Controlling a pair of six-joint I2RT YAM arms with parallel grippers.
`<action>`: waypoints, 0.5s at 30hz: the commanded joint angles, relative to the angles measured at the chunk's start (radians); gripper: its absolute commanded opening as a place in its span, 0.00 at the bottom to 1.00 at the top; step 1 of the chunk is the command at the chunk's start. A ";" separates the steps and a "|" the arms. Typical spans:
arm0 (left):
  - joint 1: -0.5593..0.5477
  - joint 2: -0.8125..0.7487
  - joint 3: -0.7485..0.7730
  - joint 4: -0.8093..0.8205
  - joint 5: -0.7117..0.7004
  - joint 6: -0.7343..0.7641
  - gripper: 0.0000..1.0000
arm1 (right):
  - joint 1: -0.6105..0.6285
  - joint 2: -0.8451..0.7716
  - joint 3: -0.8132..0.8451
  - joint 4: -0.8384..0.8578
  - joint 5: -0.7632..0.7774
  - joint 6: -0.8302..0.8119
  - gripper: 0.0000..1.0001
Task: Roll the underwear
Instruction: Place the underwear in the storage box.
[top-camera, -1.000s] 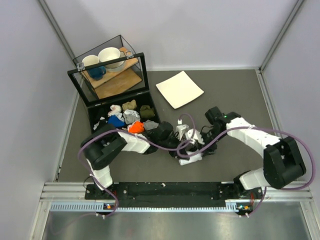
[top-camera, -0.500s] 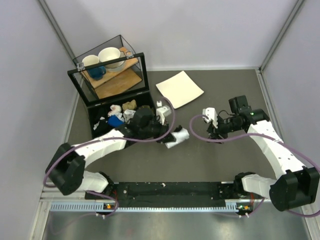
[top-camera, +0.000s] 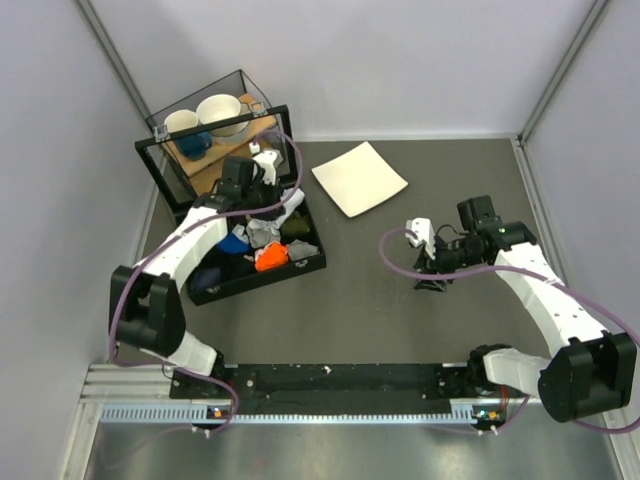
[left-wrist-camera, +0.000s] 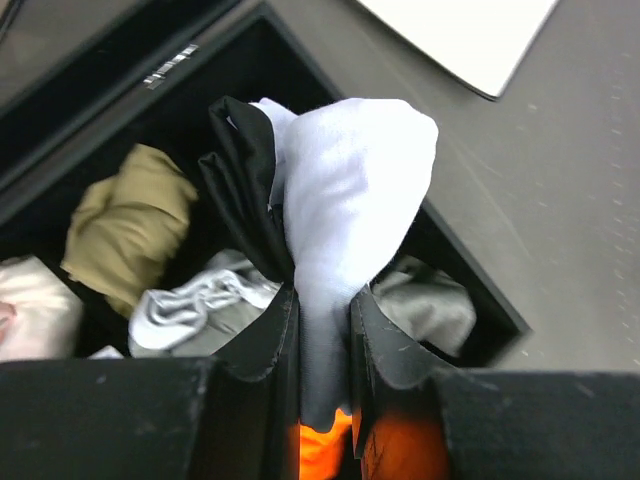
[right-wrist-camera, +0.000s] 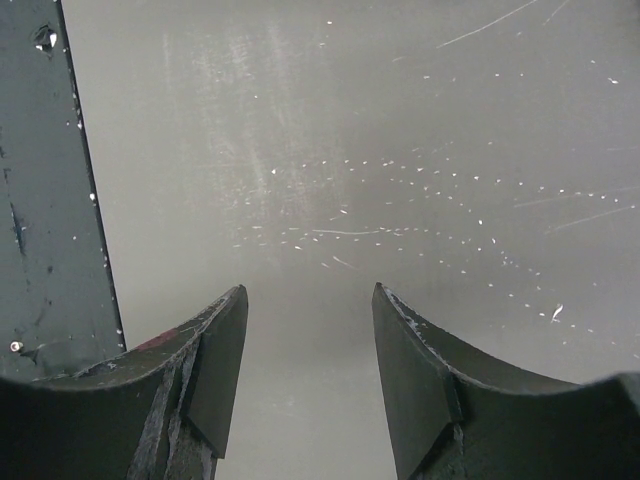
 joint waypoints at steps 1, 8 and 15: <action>0.040 0.124 0.146 -0.047 -0.021 0.066 0.02 | -0.011 -0.019 -0.005 0.011 -0.040 0.009 0.54; 0.072 0.338 0.321 -0.124 -0.001 0.109 0.02 | -0.012 -0.015 -0.008 0.014 -0.032 0.007 0.54; 0.081 0.464 0.421 -0.127 -0.024 0.078 0.01 | -0.011 -0.010 -0.012 0.016 -0.035 0.010 0.54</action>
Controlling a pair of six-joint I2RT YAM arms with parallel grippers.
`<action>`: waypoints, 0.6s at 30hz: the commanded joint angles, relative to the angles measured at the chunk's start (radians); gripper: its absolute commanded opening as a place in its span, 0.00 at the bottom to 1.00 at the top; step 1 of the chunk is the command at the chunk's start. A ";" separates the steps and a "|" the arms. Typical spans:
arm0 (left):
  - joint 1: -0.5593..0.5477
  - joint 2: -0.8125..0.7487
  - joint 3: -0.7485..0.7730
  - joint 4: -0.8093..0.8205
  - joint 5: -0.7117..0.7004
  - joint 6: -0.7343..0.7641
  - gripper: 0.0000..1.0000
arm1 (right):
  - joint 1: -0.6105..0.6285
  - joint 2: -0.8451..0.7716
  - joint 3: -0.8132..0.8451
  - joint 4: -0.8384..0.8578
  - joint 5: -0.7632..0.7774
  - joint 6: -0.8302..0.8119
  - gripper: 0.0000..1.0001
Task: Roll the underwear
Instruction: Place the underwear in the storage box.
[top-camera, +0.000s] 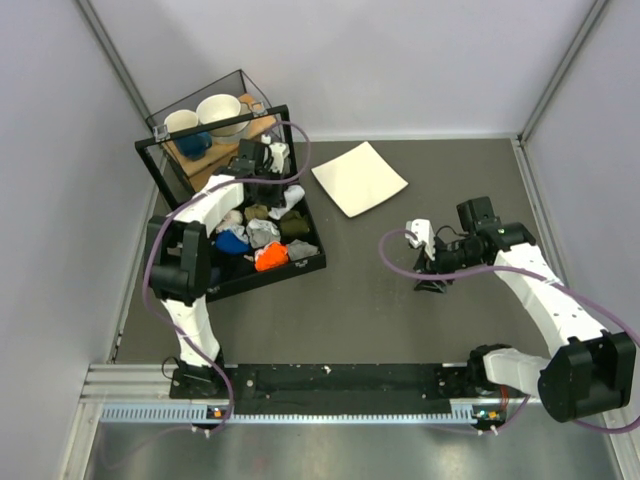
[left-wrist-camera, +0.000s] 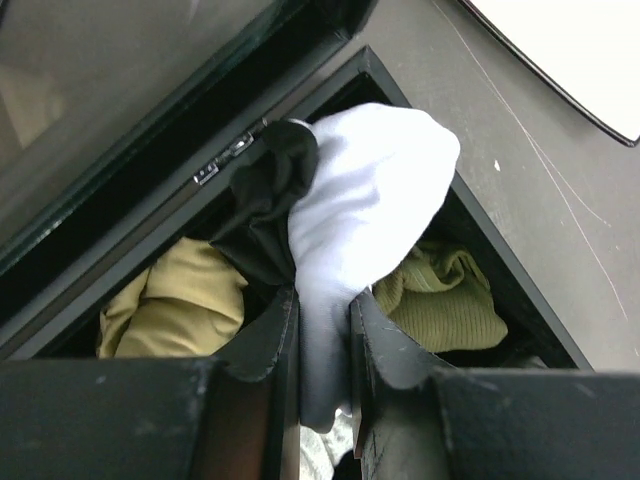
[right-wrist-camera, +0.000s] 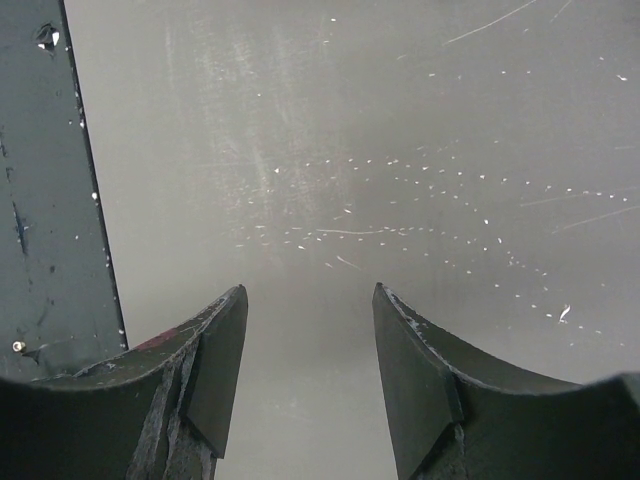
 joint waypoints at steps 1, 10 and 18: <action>0.010 0.068 0.090 0.005 -0.006 -0.002 0.01 | -0.011 -0.010 -0.001 0.014 -0.033 0.010 0.54; 0.010 0.185 0.173 0.022 -0.033 -0.068 0.01 | -0.011 -0.006 -0.007 0.014 -0.040 0.007 0.54; 0.004 0.124 0.036 0.108 -0.099 -0.073 0.00 | -0.011 -0.009 -0.012 0.013 -0.040 0.003 0.54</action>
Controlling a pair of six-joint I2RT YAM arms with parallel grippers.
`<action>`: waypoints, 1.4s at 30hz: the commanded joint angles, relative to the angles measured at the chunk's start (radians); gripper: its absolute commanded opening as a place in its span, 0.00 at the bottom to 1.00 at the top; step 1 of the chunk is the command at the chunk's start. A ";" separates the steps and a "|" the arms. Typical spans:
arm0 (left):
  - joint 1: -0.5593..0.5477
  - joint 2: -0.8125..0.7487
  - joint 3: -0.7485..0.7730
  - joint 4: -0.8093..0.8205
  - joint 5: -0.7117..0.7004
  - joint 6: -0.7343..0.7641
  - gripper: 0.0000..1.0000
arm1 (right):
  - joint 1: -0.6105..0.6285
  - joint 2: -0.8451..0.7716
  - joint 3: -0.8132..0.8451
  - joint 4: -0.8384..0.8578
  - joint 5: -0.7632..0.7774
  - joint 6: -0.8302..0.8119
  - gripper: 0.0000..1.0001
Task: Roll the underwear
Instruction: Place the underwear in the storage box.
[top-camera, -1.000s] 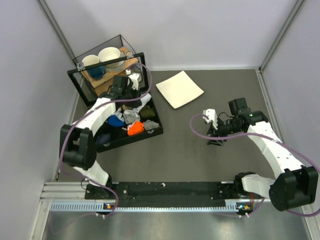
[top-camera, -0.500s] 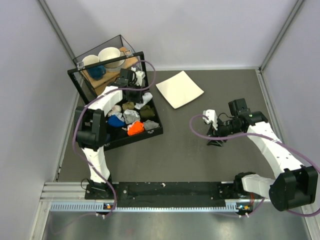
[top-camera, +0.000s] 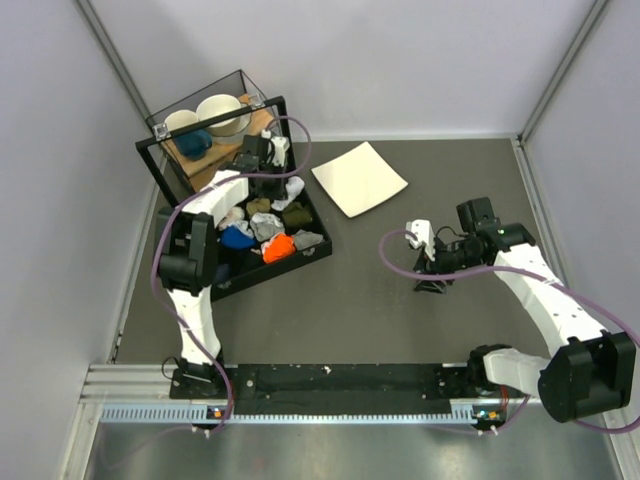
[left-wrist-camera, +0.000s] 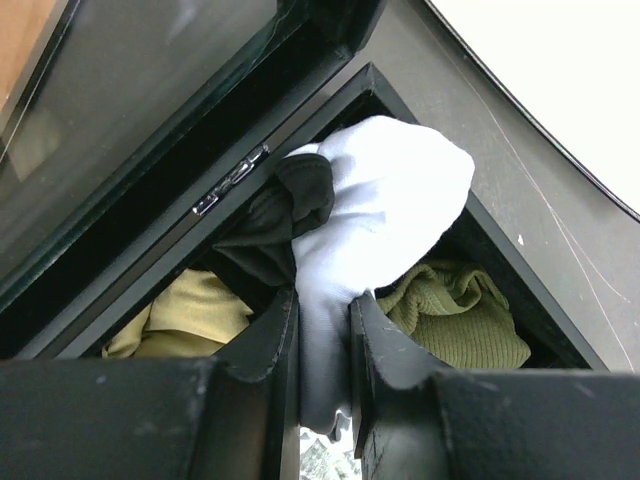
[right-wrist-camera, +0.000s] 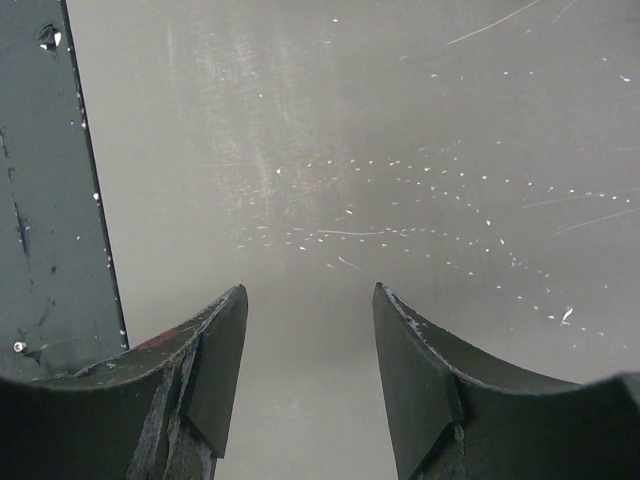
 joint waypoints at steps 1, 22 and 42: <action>-0.003 -0.028 -0.101 0.111 -0.080 -0.025 0.00 | -0.012 -0.009 -0.011 0.010 -0.038 0.001 0.54; -0.096 0.147 0.101 -0.183 -0.355 0.322 0.01 | -0.010 -0.022 -0.015 0.010 -0.045 -0.004 0.54; -0.095 0.189 0.270 -0.343 -0.269 0.270 0.30 | -0.010 -0.030 -0.018 0.006 -0.048 -0.007 0.54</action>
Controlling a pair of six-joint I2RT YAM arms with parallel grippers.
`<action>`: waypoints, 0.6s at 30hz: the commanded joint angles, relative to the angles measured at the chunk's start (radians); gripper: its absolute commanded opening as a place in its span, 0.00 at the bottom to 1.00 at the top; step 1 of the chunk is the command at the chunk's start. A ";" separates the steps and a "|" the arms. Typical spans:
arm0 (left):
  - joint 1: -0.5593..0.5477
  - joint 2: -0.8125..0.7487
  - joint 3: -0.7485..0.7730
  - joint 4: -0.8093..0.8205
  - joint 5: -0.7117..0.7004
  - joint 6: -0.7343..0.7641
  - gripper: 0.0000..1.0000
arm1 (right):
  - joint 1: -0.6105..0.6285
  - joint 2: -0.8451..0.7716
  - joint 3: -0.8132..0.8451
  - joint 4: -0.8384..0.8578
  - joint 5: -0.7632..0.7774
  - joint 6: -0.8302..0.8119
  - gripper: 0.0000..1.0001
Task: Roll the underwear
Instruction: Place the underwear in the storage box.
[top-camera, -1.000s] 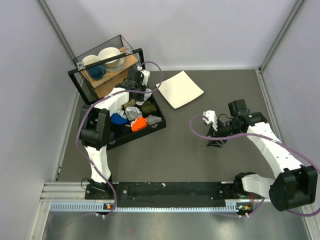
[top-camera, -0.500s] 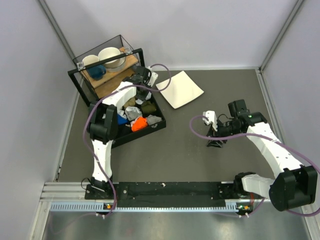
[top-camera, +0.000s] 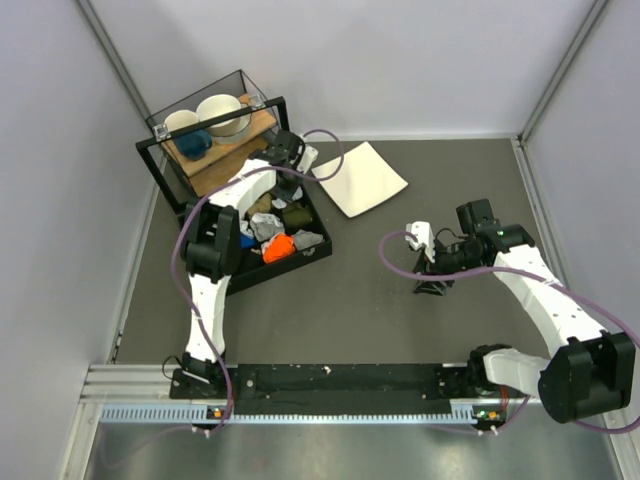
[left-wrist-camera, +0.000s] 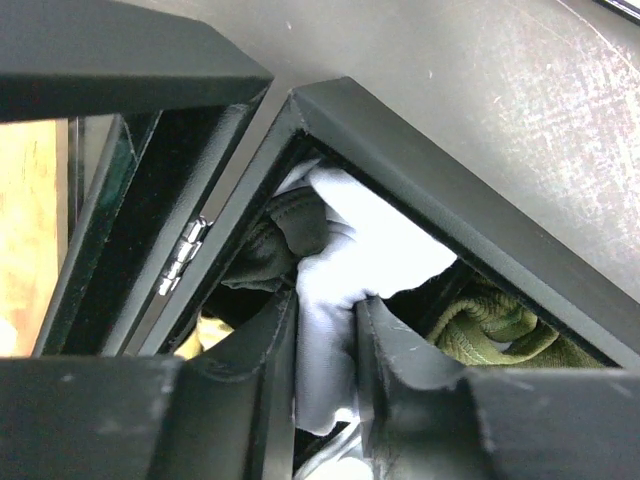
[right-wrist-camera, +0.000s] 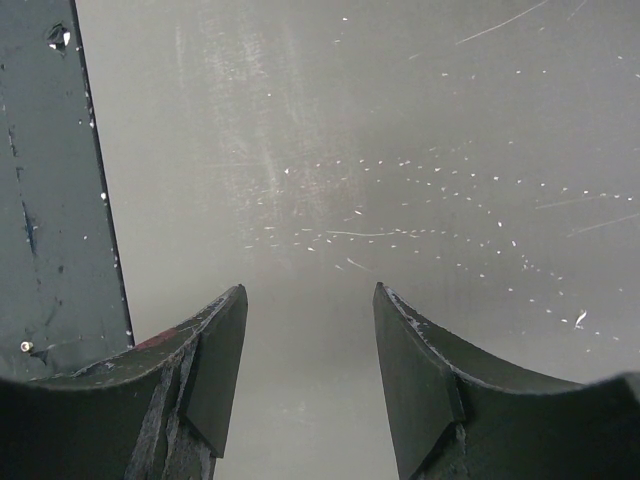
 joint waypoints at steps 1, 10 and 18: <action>0.018 -0.022 -0.012 -0.072 0.009 -0.036 0.34 | -0.009 -0.028 0.000 0.004 -0.037 -0.006 0.54; 0.018 -0.116 -0.011 -0.062 0.015 -0.056 0.50 | -0.010 -0.031 -0.003 0.002 -0.037 -0.010 0.55; 0.018 -0.165 -0.023 -0.071 0.039 -0.062 0.54 | -0.010 -0.031 -0.005 -0.001 -0.037 -0.012 0.55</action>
